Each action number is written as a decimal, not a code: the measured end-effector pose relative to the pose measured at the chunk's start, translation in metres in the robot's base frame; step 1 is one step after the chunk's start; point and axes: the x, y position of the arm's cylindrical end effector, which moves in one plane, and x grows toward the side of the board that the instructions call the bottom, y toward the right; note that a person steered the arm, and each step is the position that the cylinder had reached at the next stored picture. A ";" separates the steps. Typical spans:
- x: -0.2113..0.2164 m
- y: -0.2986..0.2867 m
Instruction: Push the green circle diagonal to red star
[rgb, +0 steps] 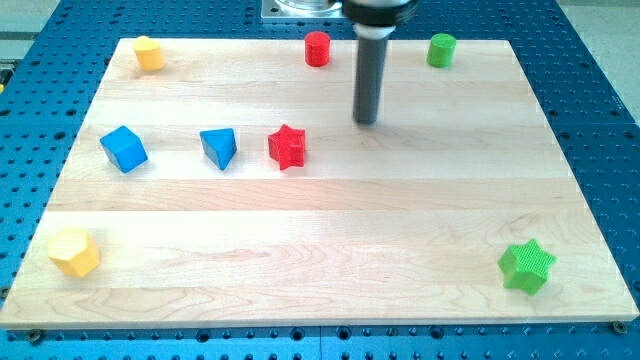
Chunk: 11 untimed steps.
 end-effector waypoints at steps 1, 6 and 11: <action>-0.015 0.075; -0.003 0.002; -0.039 -0.016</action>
